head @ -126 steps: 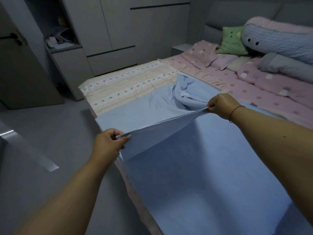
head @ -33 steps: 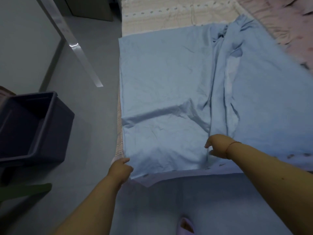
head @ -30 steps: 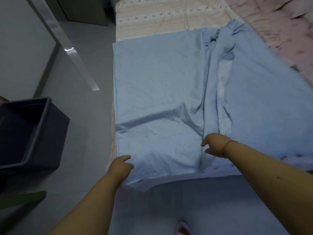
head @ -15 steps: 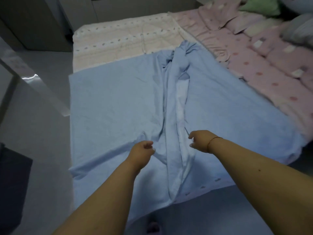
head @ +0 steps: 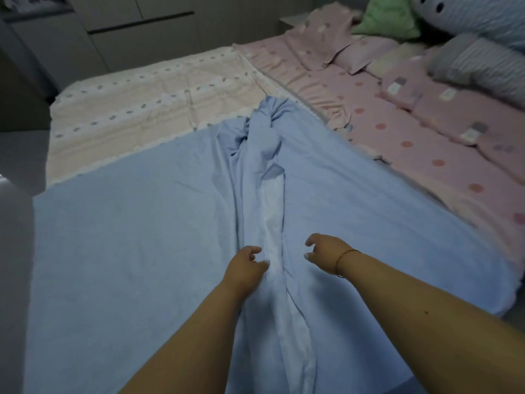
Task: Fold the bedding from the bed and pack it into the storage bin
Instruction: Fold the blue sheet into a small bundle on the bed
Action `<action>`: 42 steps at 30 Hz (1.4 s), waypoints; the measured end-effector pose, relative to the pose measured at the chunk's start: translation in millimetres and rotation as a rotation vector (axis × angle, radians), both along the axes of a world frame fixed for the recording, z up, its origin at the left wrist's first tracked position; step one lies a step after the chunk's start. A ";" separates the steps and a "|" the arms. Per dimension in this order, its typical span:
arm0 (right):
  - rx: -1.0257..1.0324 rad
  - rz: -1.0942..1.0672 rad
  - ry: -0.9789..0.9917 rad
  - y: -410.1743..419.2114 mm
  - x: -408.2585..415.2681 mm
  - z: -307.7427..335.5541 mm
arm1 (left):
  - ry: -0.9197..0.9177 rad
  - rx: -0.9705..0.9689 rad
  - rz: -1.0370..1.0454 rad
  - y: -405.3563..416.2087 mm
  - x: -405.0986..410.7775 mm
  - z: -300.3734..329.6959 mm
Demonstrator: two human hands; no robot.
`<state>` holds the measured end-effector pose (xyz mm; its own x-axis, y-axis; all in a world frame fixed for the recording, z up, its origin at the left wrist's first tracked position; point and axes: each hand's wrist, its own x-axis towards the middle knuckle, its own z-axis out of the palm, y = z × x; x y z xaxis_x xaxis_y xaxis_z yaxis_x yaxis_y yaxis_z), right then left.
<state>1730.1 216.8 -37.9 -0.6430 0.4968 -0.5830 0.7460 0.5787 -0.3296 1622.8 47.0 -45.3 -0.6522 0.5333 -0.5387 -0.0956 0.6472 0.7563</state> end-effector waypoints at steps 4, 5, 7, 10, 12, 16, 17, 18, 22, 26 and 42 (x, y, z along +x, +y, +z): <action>-0.130 -0.146 0.062 29.5 -13.6 -33.3 | 0.064 -0.051 0.022 43.9 -3.6 -29.0; -0.174 -0.185 0.093 37.0 -19.1 -42.9 | 0.068 -0.075 0.032 53.2 -4.6 -36.9; -0.264 -0.233 0.146 46.7 -30.6 -60.0 | 0.098 -0.155 0.031 65.9 -6.4 -52.0; -0.347 -0.253 0.193 56.8 -52.2 -83.4 | 0.146 -0.218 0.087 81.3 -10.8 -66.8; -0.370 -0.270 0.248 60.2 -65.4 -96.7 | 0.142 -0.155 0.225 85.4 -12.2 -73.0; -0.310 -0.240 0.337 69.6 -88.4 -107.7 | 0.194 0.033 0.620 81.8 -16.7 -63.5; -0.283 -0.232 0.361 70.7 -92.2 -106.1 | 0.193 0.082 0.710 77.0 -19.0 -60.1; -0.261 -0.218 0.380 71.2 -95.7 -106.5 | 0.186 0.121 0.791 72.0 -20.6 -57.7; -0.207 -0.126 0.447 70.9 -111.7 -108.9 | 0.137 0.234 1.036 53.6 -33.0 -65.2; -0.185 -0.104 0.457 63.0 -130.2 -118.2 | 0.079 0.304 1.118 50.8 -36.9 -75.1; 0.215 -1.059 0.484 95.9 24.7 -101.7 | -0.109 0.337 0.884 67.0 -24.2 -78.6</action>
